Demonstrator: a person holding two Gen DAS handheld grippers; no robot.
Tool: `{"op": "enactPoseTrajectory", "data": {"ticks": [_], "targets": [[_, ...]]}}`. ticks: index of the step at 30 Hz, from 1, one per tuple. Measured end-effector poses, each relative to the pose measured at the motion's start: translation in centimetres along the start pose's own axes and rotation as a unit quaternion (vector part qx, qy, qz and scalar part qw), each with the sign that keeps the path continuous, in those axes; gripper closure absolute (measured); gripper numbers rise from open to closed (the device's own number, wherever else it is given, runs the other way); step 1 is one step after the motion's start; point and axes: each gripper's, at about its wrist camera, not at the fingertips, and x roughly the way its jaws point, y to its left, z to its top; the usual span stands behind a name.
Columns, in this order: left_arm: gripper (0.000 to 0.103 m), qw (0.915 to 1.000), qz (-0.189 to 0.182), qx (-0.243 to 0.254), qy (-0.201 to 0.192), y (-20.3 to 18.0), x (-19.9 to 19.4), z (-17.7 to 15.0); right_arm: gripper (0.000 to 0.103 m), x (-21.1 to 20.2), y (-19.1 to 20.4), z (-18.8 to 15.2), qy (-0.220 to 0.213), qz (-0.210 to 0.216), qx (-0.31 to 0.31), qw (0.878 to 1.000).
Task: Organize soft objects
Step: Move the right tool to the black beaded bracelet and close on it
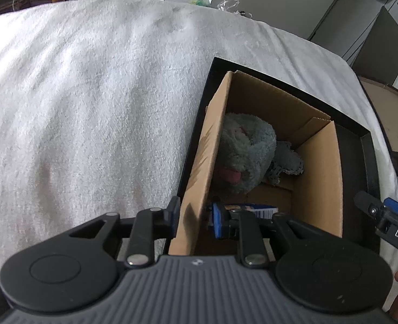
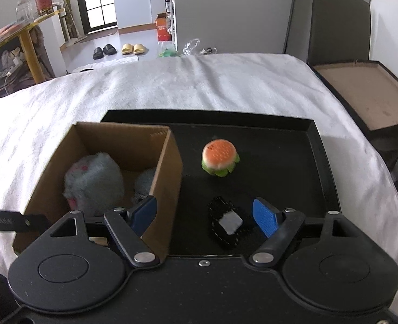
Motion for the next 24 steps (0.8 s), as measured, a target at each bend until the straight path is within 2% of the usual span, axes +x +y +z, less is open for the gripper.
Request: {"op": "enactPoseTrajectory", "data": {"ticks": [6,13,15,20,24], "targets": [[0.073,0.9999,0.012,0.009,0.002,-0.8,0.0,0.2,0.027,1.1,-1.4,-0.9,0.012,0.005,0.014,1.0],[0.057,0.9992,0.033,0.022,-0.001,-1.9,0.4,0.6,0.027,3.1,-3.3,-1.9,0.025,0.014,0.034,0.999],[0.054,0.9988,0.042,0.025,-0.002,-2.1,0.4,0.8,0.029,3.8,-3.9,-2.2,0.032,0.016,0.038,0.999],[0.051,0.9976,0.058,0.039,-0.004,-3.0,0.7,1.3,0.044,5.5,-5.4,-2.9,0.044,0.028,0.066,0.996],[0.05,0.9966,0.068,0.047,-0.002,-3.6,1.3,1.7,0.047,6.6,-6.6,-3.4,0.05,0.039,0.091,0.994]]}}
